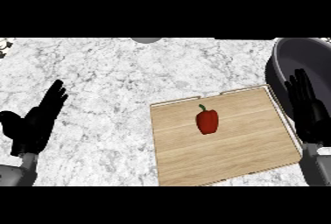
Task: Pick the bell pepper from the tray and place it in the pot
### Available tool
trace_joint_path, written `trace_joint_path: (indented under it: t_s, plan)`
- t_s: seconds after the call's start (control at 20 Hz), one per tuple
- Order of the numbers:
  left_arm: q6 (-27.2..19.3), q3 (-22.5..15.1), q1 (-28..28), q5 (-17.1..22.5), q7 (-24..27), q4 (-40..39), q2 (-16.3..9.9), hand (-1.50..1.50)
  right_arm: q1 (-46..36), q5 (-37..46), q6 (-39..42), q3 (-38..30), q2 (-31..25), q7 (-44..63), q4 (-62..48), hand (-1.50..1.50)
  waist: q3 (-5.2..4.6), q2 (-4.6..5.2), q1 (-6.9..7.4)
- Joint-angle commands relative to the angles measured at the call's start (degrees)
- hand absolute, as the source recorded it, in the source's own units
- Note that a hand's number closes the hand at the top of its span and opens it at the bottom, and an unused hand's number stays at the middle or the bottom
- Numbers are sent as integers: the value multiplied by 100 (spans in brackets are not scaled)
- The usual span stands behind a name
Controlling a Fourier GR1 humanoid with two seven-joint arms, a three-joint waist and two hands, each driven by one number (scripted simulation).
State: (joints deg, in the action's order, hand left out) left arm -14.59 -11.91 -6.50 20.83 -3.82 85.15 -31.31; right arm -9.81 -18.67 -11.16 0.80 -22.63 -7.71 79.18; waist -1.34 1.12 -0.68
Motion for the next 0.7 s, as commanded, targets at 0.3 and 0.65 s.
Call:
trace_joint_path:
  t_s: [0.3, 0.65]
  plan:
    - [-226, 253, -535, 37, 68, 209, 258, 0, -1493, 2024, 1156, 972, -1871, -711, -265, 150, -65, -102, 467]
    - [-422, 504, -347, 28, -163, 610, 400, 0, -2156, 1427, 1553, 379, -565, -2907, -2654, -150, 143, -86, 233]
